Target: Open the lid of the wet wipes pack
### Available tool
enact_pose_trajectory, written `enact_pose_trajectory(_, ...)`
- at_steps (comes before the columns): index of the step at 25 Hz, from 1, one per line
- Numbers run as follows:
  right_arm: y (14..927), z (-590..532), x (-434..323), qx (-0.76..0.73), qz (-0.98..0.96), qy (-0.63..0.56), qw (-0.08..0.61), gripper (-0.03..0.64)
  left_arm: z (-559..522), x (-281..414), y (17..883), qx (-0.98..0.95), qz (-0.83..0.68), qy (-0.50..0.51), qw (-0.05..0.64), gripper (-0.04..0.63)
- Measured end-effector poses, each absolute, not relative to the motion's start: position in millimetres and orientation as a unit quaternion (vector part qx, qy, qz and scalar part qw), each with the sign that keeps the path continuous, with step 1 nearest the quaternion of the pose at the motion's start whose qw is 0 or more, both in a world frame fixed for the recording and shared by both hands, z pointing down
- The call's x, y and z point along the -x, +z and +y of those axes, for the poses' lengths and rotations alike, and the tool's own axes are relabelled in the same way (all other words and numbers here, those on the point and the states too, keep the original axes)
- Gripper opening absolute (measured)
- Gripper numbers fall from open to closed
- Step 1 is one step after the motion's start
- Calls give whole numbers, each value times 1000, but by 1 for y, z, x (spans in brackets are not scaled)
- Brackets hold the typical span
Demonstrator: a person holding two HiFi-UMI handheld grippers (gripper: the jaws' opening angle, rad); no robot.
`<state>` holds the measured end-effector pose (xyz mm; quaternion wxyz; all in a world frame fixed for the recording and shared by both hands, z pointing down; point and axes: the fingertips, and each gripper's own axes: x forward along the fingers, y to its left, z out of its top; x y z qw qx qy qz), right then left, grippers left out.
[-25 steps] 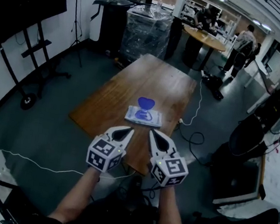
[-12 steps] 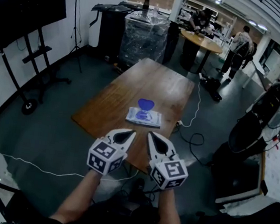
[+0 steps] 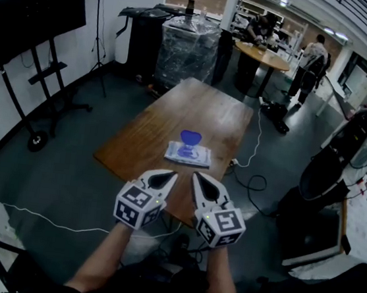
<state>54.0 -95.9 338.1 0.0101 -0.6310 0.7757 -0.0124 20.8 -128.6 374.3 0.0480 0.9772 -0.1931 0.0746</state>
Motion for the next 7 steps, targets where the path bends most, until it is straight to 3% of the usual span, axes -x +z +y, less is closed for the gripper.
enact_pose_trajectory(7,341,-100,-55,631,776,-7,11,8,-132,-23,376,-978,-190,76,42,-8)
